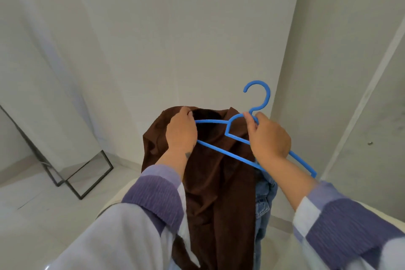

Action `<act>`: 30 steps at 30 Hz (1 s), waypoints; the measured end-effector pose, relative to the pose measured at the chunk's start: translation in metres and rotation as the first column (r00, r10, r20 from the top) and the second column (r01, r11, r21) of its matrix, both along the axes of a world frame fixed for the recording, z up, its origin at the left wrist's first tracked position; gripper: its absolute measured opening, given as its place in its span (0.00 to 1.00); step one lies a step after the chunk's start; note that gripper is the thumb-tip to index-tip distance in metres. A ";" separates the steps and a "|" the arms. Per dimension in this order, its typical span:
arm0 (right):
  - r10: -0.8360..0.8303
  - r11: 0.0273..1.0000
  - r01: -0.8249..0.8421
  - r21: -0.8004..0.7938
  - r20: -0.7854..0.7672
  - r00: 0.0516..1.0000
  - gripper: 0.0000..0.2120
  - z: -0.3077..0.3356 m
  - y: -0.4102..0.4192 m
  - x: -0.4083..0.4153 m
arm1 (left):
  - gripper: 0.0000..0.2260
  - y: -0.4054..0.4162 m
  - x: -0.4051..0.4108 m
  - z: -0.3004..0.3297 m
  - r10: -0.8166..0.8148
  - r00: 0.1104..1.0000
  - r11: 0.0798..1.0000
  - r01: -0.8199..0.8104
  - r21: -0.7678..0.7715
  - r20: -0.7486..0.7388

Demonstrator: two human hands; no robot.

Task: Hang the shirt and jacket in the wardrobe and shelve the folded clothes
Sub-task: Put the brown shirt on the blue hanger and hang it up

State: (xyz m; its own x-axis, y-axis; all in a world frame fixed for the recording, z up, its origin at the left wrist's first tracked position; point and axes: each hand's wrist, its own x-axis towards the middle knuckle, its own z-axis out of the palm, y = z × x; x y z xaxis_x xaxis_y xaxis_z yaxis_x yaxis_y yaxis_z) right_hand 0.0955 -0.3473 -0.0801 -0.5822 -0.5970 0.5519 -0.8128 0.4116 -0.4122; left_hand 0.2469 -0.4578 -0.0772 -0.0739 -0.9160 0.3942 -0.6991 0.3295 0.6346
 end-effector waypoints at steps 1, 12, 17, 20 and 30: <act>0.032 0.999 -0.032 0.001 0.011 0.999 0.22 0.002 -0.004 0.008 | 0.13 0.003 0.002 0.006 -0.028 0.999 0.999 0.028 -0.046 -0.014; 0.260 0.951 -0.222 -0.214 0.173 0.950 0.20 0.043 -0.022 0.056 | 0.11 0.025 0.043 0.047 -0.062 0.997 0.837 0.081 -0.541 0.054; 0.302 0.924 -0.280 -0.259 0.050 0.952 0.19 0.059 -0.009 0.053 | 0.17 0.008 0.071 0.053 0.166 0.977 0.916 -0.102 -0.388 0.137; 0.312 0.921 -0.302 -0.246 0.000 0.950 0.19 0.064 -0.003 0.047 | 0.18 0.007 0.076 0.061 0.105 0.966 0.956 -0.031 -0.293 0.238; 0.428 0.895 -0.426 -0.134 -0.016 0.904 0.15 0.090 -0.002 0.049 | 0.17 0.044 0.028 0.101 0.015 0.967 0.931 0.080 -0.356 0.255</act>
State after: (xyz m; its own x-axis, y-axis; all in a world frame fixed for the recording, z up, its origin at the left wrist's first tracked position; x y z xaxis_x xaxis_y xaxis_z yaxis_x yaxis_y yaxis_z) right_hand 0.1441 -0.3492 0.0101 -0.2956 -0.7128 0.6361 -0.8920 -0.0325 -0.4509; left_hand 0.2745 -0.4140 0.0243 -0.2398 -0.7101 0.6620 -0.8036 0.5278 0.2750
